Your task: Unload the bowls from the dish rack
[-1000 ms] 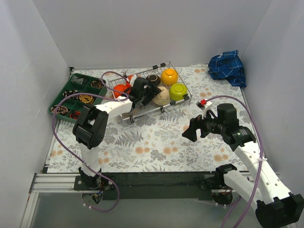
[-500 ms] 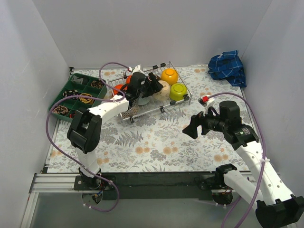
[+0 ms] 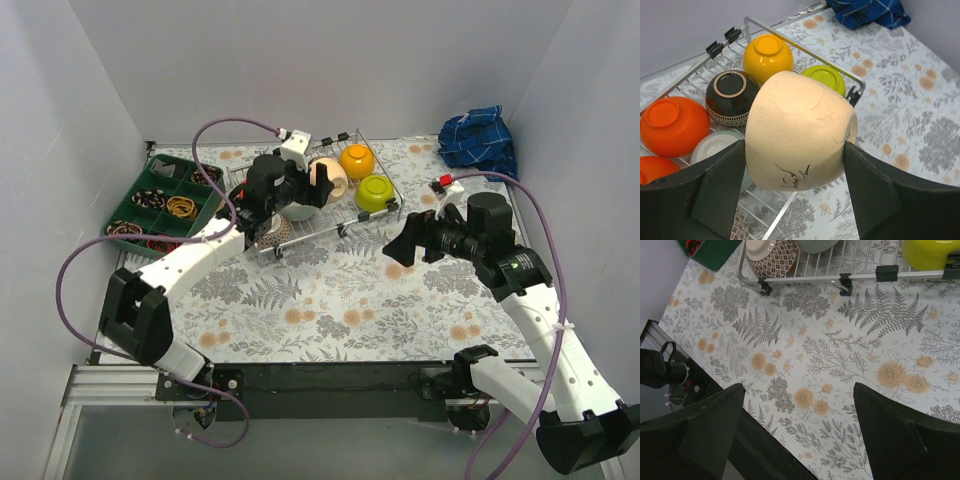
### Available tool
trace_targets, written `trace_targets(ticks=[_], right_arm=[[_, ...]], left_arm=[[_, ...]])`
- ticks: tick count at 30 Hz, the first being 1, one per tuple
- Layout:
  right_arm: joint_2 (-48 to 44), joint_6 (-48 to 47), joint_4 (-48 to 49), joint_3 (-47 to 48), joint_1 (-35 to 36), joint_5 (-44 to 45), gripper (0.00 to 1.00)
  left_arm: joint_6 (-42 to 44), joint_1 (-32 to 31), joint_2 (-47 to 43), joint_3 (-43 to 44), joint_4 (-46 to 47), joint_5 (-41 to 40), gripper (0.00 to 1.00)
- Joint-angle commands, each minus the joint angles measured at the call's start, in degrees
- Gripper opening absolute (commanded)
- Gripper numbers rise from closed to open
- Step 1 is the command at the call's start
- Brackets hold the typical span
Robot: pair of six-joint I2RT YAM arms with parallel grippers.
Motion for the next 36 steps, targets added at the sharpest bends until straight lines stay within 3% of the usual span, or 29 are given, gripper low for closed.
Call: trace_targets(ticks=[1,9,16,24,29,36], right_arm=[[2.9,7.7,-0.2,5.5,0.1,3.9,0.98],[14.4,12.9,-5.3,15.3,-0.3,0.6,0.98],[23.9,14.0,-14.1,25.7,-0.3,3.7,0.96],[31.8,13.9,-18.2,28.1,0.1,3.5,0.95],[35.8,12.3,-20.2,28.3,1.0,1.4,0.93],[41.0,9.1,-24.1,26.0,3.5,0.2,0.87]], left_arm=[[18.4,-4.1,-8.1,-5.5,3.9,1.1,0.0],[27.5,-12.2,-17.4,-14.9,5.1,-4.3,0.0],[35.3,-20.8,-21.8,-22.8,8.9,-10.4,0.0],[44.1,-30.0,-20.2,-29.7,17.8,-15.2,0.0],[52.6,-32.9,-16.7,-31.0,23.4,-17.0,0.0],[57.7,-35.4,-13.2,-31.9,26.5,-18.0,0.0]])
